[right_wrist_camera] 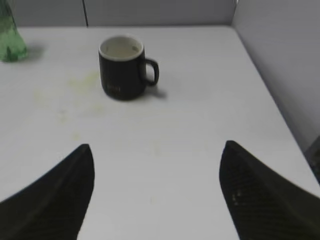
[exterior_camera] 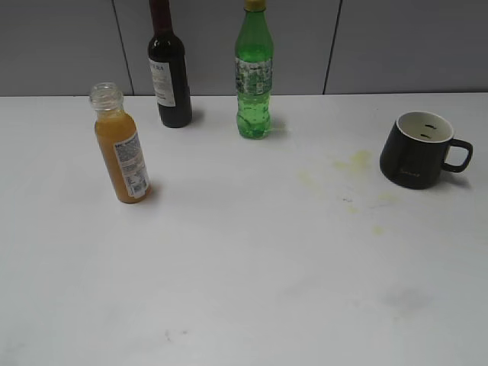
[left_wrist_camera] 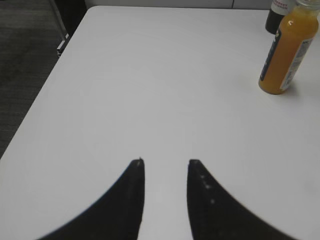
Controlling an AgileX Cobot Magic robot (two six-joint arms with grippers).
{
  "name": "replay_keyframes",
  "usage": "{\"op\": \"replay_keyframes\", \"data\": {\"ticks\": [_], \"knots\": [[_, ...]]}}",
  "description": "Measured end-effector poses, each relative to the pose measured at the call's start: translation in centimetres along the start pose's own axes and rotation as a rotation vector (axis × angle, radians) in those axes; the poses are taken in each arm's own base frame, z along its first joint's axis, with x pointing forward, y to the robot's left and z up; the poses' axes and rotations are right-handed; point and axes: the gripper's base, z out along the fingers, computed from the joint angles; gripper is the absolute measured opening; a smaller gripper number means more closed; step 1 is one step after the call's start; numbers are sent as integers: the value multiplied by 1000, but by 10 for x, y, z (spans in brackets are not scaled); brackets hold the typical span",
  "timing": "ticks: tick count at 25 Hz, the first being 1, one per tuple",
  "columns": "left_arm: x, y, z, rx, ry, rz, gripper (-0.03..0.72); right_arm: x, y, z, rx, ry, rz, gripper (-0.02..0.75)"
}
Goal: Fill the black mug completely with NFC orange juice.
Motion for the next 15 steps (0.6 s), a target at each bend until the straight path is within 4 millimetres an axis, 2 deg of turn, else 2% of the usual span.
{"op": "replay_keyframes", "data": {"ticks": [2,5,10,15], "knots": [[0,0,0,0,0,0,235,-13,0,6,2,-106,-1,592],[0,0,0,0,0,0,235,-23,-1,25,9,-217,-10,592],[0,0,0,0,0,0,235,-25,-3,71,12,-335,-13,592],[0,0,0,0,0,0,235,-23,-4,114,15,-337,-14,592]]}}
